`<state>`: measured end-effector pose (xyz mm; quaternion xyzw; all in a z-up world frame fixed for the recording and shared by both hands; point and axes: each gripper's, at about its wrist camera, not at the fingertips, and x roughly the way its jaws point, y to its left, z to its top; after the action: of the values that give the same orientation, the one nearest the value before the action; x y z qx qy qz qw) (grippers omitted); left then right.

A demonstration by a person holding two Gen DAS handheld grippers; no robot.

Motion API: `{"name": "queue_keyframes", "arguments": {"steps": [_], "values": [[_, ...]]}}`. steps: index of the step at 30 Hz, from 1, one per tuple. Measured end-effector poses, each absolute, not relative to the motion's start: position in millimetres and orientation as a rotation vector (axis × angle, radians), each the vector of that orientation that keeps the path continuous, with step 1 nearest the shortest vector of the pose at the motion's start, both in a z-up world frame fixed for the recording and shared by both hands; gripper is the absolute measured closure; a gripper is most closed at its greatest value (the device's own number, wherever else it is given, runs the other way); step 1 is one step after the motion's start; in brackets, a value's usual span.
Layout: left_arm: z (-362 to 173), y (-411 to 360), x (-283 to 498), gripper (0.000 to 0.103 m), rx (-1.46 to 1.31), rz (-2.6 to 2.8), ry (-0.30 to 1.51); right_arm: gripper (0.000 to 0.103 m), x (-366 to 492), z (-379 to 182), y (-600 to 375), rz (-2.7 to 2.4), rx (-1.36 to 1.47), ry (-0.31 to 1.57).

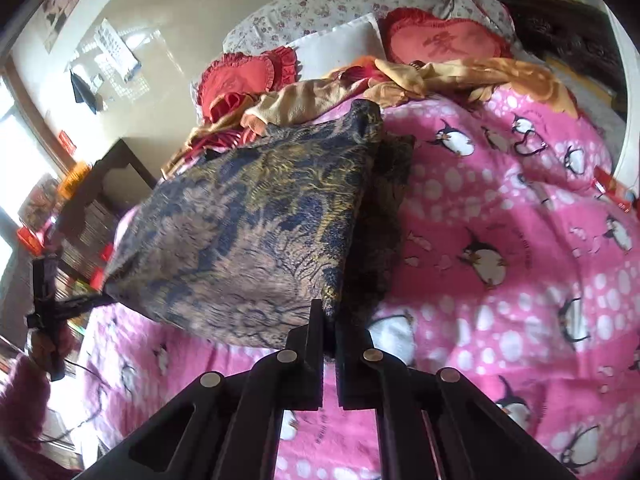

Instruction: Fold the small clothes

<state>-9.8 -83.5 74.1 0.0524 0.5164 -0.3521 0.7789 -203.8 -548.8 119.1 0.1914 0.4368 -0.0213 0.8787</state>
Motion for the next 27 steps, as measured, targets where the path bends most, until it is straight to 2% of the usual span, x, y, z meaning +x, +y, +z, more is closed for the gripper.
{"name": "queue_keyframes", "arguments": {"steps": [5,8,9,12,13,14,15,21,27], "values": [[35,-90,-12,0.091,0.109,-0.702,1.168,0.1,-204,68,-553,-0.11,0.399,1.033],[45,-85,-13,0.089,0.08,-0.703,1.159,0.1,-208,63,-561,-0.116,0.455,1.031],[50,-82,-13,0.086,0.064,-0.701,1.165,0.097,-209,69,-563,-0.132,0.449,1.031],[66,-74,-13,0.073,0.046,-0.677,1.159,0.077,-211,97,-566,-0.172,0.405,0.978],[72,-73,-13,0.068,0.046,-0.668,1.138,0.076,-208,108,-564,-0.167,0.389,0.949],[78,-73,-13,0.056,0.04,-0.658,1.122,0.076,-203,117,-560,-0.155,0.38,0.927],[82,-73,-12,0.05,0.028,-0.653,1.109,0.076,-195,124,-557,-0.141,0.374,0.91],[90,-108,3,0.049,0.031,-0.589,1.042,0.076,-107,131,-519,-0.072,0.266,0.87],[58,-137,20,0.049,0.109,-0.464,1.056,0.076,-35,106,-514,-0.112,0.202,0.895]]}}
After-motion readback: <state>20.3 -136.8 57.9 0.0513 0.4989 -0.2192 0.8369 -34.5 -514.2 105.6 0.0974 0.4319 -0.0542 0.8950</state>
